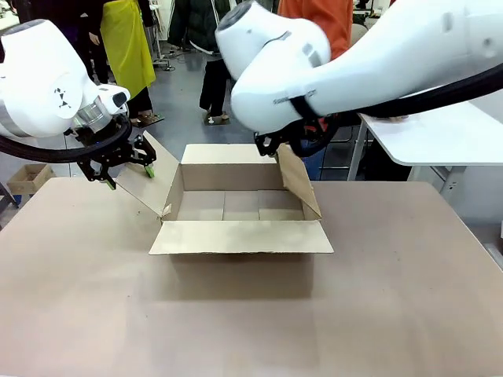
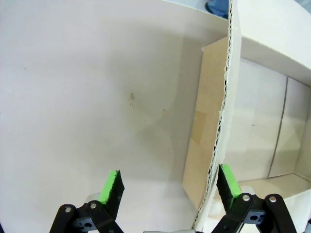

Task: Pack the gift set into the box.
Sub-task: Place both hands on the side flaps of the Package Box and spread them outward, then lift both hands away from the flaps of the Package Box.

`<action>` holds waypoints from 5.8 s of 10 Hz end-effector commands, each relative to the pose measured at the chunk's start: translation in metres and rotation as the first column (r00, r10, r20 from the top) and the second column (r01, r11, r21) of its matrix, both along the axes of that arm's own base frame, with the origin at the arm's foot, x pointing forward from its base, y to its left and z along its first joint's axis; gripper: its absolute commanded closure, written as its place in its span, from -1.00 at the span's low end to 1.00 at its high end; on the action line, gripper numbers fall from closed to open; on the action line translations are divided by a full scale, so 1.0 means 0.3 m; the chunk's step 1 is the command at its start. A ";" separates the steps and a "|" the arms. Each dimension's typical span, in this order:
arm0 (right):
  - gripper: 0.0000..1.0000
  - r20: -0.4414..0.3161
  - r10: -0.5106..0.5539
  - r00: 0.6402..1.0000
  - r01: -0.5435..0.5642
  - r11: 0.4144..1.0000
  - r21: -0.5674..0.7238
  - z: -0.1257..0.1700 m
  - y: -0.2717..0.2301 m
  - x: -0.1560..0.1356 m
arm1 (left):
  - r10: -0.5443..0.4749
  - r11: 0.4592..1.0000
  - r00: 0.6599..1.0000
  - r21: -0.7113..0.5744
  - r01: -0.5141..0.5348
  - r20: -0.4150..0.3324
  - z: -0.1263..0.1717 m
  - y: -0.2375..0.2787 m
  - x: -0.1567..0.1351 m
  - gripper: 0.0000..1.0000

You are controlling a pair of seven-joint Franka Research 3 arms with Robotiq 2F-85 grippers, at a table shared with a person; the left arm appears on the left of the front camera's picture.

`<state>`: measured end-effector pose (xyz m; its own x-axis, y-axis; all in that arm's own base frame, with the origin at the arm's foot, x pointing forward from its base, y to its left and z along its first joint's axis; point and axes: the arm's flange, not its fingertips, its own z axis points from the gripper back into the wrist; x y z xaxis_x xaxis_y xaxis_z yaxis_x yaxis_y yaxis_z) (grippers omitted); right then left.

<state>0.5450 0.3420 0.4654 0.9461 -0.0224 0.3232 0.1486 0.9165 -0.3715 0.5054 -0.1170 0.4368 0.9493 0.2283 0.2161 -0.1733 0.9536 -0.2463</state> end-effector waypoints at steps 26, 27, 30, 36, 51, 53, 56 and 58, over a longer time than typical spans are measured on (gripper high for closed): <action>-1.00 0.152 0.004 0.988 -0.076 0.880 0.469 -0.035 -0.659 -0.170 | 0.016 1.000 1.000 0.011 -0.016 0.007 0.005 -0.002 -0.004 -1.00; -1.00 0.152 0.004 0.988 -0.076 0.880 0.469 -0.035 -0.659 -0.170 | 0.016 1.000 1.000 0.011 -0.016 0.007 0.005 -0.002 -0.004 -1.00; -1.00 0.152 0.004 0.988 -0.076 0.880 0.469 -0.035 -0.659 -0.170 | 0.016 1.000 1.000 0.011 -0.016 0.007 0.005 -0.002 -0.004 -1.00; -1.00 0.152 0.004 0.988 -0.076 0.880 0.469 -0.035 -0.659 -0.170 | 0.016 1.000 1.000 0.011 -0.016 0.007 0.005 -0.002 -0.004 -1.00; -1.00 0.150 0.131 0.980 -0.199 0.598 0.776 0.105 -0.889 -0.284 | -0.268 0.859 0.963 -0.461 0.224 -0.031 0.136 0.272 -0.097 -1.00; -1.00 0.224 0.052 0.973 -0.230 0.182 0.956 0.149 -1.232 -0.420 | -0.275 0.427 0.951 -0.867 0.255 0.145 0.094 0.634 -0.210 -1.00; -1.00 0.163 -0.133 0.978 -0.174 -0.076 0.982 -0.050 -1.533 -0.522 | 0.024 0.054 0.995 -0.994 0.093 0.094 -0.131 0.856 -0.275 -1.00; -1.00 0.033 -0.285 0.958 -0.031 0.013 0.999 -0.143 -1.548 -0.510 | 0.061 0.035 0.990 -0.991 -0.130 -0.128 -0.238 0.877 -0.218 -1.00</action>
